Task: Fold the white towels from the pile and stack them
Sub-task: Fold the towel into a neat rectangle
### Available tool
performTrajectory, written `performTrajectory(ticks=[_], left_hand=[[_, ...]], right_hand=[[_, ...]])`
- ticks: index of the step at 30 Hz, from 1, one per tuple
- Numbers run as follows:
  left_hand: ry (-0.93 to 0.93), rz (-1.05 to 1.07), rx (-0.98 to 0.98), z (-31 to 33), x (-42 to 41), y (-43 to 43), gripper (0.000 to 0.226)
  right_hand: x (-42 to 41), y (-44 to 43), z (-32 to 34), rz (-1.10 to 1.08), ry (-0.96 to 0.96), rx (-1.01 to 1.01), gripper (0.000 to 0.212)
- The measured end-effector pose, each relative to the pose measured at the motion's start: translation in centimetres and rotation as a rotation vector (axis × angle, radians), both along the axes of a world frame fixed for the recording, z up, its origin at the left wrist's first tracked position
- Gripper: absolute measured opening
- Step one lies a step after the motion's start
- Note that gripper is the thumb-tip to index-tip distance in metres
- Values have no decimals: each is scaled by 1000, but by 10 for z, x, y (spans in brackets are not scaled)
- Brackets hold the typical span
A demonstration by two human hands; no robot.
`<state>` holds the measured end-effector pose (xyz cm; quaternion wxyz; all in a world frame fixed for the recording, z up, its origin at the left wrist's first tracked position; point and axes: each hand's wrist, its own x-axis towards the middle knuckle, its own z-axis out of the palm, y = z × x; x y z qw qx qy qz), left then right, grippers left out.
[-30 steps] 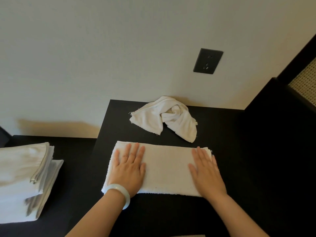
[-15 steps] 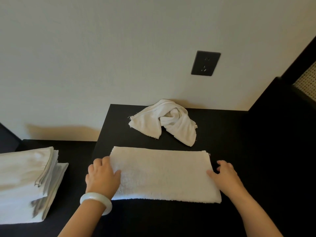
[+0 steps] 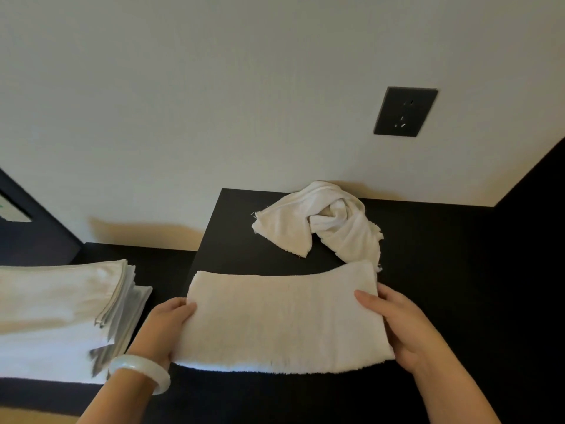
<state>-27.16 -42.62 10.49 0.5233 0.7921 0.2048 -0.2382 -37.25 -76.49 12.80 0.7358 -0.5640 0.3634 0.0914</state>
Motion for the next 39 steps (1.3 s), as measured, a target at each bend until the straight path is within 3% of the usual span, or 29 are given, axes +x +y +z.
performTrajectory(ticks=[8, 14, 20, 28, 33, 39], left_hand=[[-79, 130, -180, 14, 31, 67, 14], [-117, 145, -186, 9, 77, 169, 17], [-93, 167, -111, -8, 136, 305, 19], [-67, 92, 67, -47, 213, 459, 10], [-145, -34, 206, -66, 257, 520, 8], [-2, -139, 416, -134, 258, 526, 11]], right_hand=[[62, 81, 31, 82, -104, -56, 39], [120, 183, 31, 151, -100, -50, 35], [183, 311, 12, 248, 6, 4, 36], [254, 470, -52, 275, 19, -91, 26], [282, 509, -90, 331, 26, -149, 23], [277, 510, -147, 251, 203, -430, 19]])
